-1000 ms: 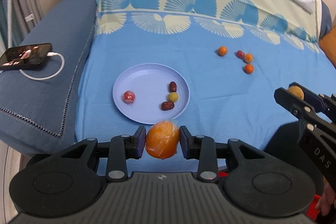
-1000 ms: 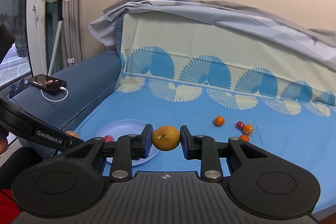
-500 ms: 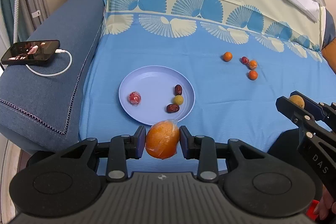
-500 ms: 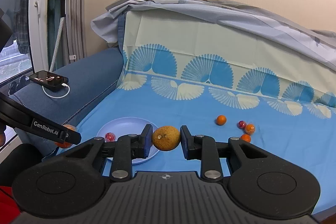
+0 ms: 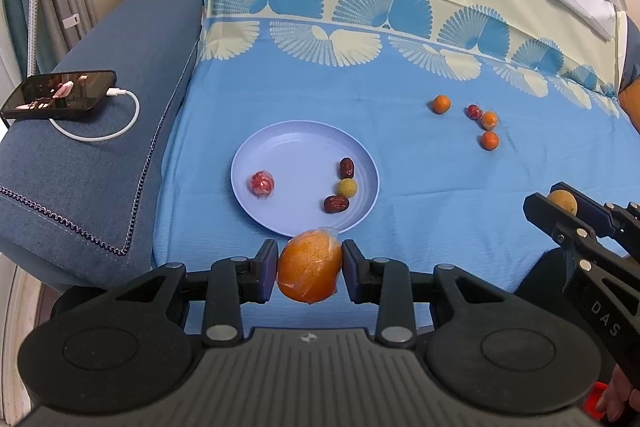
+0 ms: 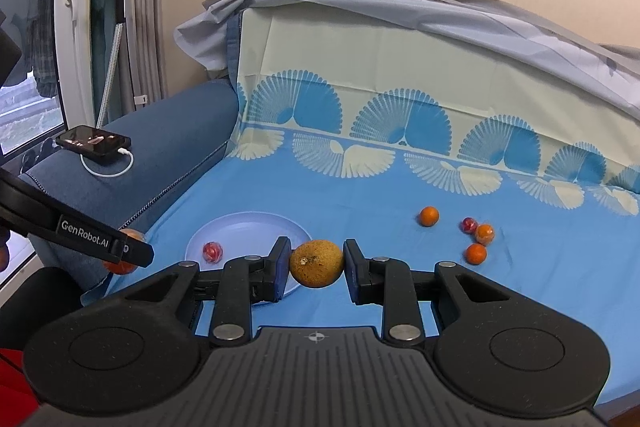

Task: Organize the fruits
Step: 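Lower both fruits onto the plate and open both tools, then lift both tools and move them back toward the remaining fruits, then grasp a mandarin with the left tool while the right tool grasps a wrapped orange fruit, then carry the mandarin and wrapped orange fruit over the plate with both tools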

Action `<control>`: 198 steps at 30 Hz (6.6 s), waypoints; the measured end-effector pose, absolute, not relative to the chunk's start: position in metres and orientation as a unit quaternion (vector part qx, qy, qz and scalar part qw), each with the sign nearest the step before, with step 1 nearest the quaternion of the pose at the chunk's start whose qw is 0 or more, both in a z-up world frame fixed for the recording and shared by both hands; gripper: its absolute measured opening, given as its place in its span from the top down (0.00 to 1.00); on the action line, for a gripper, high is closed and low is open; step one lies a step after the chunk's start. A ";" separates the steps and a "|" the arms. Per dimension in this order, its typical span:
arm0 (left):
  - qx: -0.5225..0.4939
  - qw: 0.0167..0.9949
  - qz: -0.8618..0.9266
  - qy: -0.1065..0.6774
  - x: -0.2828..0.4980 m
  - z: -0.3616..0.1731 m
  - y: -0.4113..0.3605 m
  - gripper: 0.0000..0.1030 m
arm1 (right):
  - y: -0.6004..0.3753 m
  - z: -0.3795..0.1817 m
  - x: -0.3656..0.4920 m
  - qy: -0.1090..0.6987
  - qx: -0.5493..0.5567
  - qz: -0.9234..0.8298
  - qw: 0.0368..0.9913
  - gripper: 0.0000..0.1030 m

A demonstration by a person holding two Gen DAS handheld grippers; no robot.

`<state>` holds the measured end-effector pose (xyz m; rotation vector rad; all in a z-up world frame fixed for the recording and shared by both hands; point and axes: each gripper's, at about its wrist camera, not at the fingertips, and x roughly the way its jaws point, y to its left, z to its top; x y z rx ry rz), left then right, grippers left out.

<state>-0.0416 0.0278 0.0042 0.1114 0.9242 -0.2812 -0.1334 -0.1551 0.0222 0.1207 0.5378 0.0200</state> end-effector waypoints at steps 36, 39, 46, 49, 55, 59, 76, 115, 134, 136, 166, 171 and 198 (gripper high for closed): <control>0.081 0.854 -0.104 0.504 0.133 -0.082 0.026 0.63 | -0.103 -0.078 0.041 0.399 0.044 0.086 0.912 0.71; 0.089 0.851 -0.104 0.507 0.149 -0.091 0.021 0.63 | -0.100 -0.087 0.056 0.404 0.040 0.095 0.909 0.71; 0.105 0.845 -0.110 0.512 0.173 -0.107 0.009 0.62 | -0.099 -0.105 0.082 0.409 0.020 0.100 0.907 0.71; 0.092 0.856 -0.113 0.496 0.178 -0.105 0.008 0.11 | -0.099 -0.107 0.089 0.413 0.012 0.108 0.904 0.46; 0.109 0.857 -0.099 0.495 0.168 -0.083 0.004 0.00 | -0.105 -0.089 0.074 0.410 0.002 0.079 0.909 0.02; 0.096 0.848 -0.087 0.514 0.141 -0.066 0.013 0.00 | -0.113 -0.074 0.046 0.428 0.029 0.073 0.900 0.01; 0.103 0.872 -0.052 0.476 -0.006 -0.019 0.031 0.00 | -0.122 0.003 -0.081 0.352 0.080 0.051 0.931 0.01; 0.113 0.883 -0.062 0.451 -0.038 -0.006 0.028 0.00 | -0.123 0.013 -0.102 0.333 0.090 0.046 0.937 0.01; 0.149 0.864 -0.103 0.469 0.052 -0.026 -0.035 0.00 | -0.235 -0.081 -0.036 0.327 0.120 -0.168 0.922 0.01; 0.160 0.861 -0.116 0.468 0.068 -0.031 -0.056 0.00 | -0.257 -0.097 -0.019 0.329 0.122 -0.187 0.917 0.01; 0.206 0.773 -0.306 0.516 0.287 -0.179 -0.339 0.66 | -0.440 -0.211 0.157 0.412 0.139 -0.118 0.893 0.62; 0.192 0.782 -0.307 0.508 0.271 -0.151 -0.318 0.66 | -0.456 -0.189 0.126 0.382 0.157 -0.197 0.889 0.62; 0.135 0.845 -0.156 0.493 -0.011 -0.009 -0.008 0.66 | -0.198 -0.004 -0.094 0.350 0.153 0.052 0.923 0.62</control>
